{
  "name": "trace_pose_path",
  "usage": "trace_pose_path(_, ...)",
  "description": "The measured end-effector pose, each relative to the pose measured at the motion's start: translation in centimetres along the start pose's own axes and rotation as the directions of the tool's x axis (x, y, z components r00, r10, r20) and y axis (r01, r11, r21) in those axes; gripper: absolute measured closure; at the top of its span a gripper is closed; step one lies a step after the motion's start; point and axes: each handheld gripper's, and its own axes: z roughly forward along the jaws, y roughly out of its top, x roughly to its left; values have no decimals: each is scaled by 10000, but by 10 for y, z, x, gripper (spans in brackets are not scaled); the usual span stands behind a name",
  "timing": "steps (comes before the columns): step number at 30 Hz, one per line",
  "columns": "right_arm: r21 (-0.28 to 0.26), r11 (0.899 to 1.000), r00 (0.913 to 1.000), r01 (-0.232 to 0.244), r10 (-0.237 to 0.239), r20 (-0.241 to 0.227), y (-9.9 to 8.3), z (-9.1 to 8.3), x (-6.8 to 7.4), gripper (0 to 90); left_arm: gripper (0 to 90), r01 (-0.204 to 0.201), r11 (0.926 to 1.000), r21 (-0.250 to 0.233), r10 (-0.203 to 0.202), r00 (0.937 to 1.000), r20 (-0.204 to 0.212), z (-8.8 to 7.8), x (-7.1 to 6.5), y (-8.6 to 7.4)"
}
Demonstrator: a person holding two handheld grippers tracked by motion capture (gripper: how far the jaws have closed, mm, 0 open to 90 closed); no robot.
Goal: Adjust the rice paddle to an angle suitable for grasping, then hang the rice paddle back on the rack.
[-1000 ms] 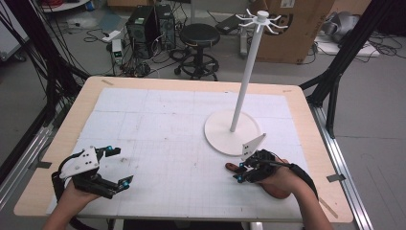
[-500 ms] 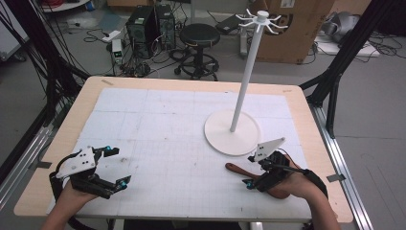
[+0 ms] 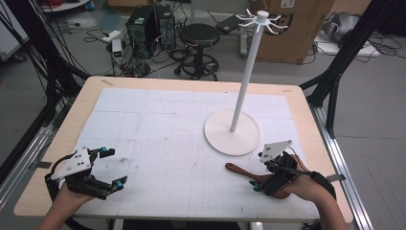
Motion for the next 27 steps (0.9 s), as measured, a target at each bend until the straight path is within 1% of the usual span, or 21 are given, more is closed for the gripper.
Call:
trace_pose_path(1, 27, 10000, 10000, 34, -34, 1, 0, 0, -1, 22, 19, 42, 10000, -24, -42, 10000, -3, 0, -1, 0)
trace_pose_path(3, 121, 9999, 10000, 17, -17, 27, 0, -1, -1, 22, 19, -50, 10000, -8, 50, 10000, 21, 0, -2, 1)
trace_pose_path(5, 185, 9998, 10000, 66, -67, 43, 0, -1, -2, 25, 19, -40, 10000, -14, 40, 10000, 29, 1, -2, 2)
trace_pose_path(7, 411, 9991, 10000, 53, -55, 46, 1, -1, -2, 26, 19, -19, 10000, -8, 19, 10000, 58, 2, -2, 2)
trace_pose_path(8, 411, 9991, 10000, 53, -55, 46, 1, -1, -2, 26, 19, -21, 10000, 12, 21, 10000, 68, 3, -1, 1)
trace_pose_path(9, 540, 9985, 9999, 114, -115, 32, 1, 0, -3, 26, 19, -26, 10000, 26, 26, 10000, 75, 3, -1, 2)
trace_pose_path(10, 644, 9979, 9999, 74, -80, 89, 2, -1, -3, 26, 19, -32, 10000, 30, 32, 10000, 78, 3, -1, 2)
trace_pose_path(11, 644, 9979, 9999, 74, -80, 89, 2, -1, -3, 26, 19, -34, 10000, 26, 33, 10000, 82, 3, -1, 2)
trace_pose_path(12, 622, 9979, 9998, 176, -182, 84, 2, 0, -4, 26, 19, -46, 10000, 29, 46, 10000, 87, 3, -1, 2)
trace_pose_path(13, 724, 9973, 9999, 130, -138, 103, 2, 1, -4, 26, 19, -49, 10000, 30, 49, 10000, 81, 3, -1, 2)
trace_pose_path(15, 954, 9952, 9997, 199, -213, 144, 4, 3, -5, 27, 19, -11, 10000, 17, 11, 10000, 52, 3, -1, 3)
trace_pose_path(17, 1019, 9946, 9997, 192, -205, 116, 4, 4, -5, 27, 19, -36, 10000, 69, 36, 10000, 30, 4, -1, 2)
trace_pose_path(19, 1265, 9915, 9995, 303, -314, 72, 5, 6, -5, 28, 19, -79, 9999, 101, 78, 10000, 25, 4, -2, 2)
trace_pose_path(21, 1654, 9856, 9994, 345, -341, -50, 7, 11, -5, 41, 19, -99, 9999, 119, 99, 9999, 28, 4, -3, 3)
trace_pose_path(22, 1687, 9848, 9991, 424, -413, -104, 8, 13, -6, 42, 19, -107, 9999, 127, 107, 9999, 21, 4, -3, 3)
trace_pose_path(24, 1729, 9842, 9993, 372, -369, -49, 9, 14, -6, 43, 19, -120, 9998, 149, 119, 9999, 26, 5, -4, 3)
trace_pose_path(25, 1911, 9810, 9994, 338, -317, -141, 10, 17, -7, 43, 19, -134, 9998, 174, 134, 9999, 31, 6, -4, 3)
trace_pose_path(26, 1911, 9810, 9994, 338, -317, -141, 10, 17, -7, 43, 19, -155, 9997, 193, 154, 9999, 36, 7, -5, 3)
trace_pose_path(27, 2122, 9767, 9994, 322, -293, -166, 10, 20, -9, 44, 19, -156, 9997, 207, 155, 9999, 43, 7, -5, 3)
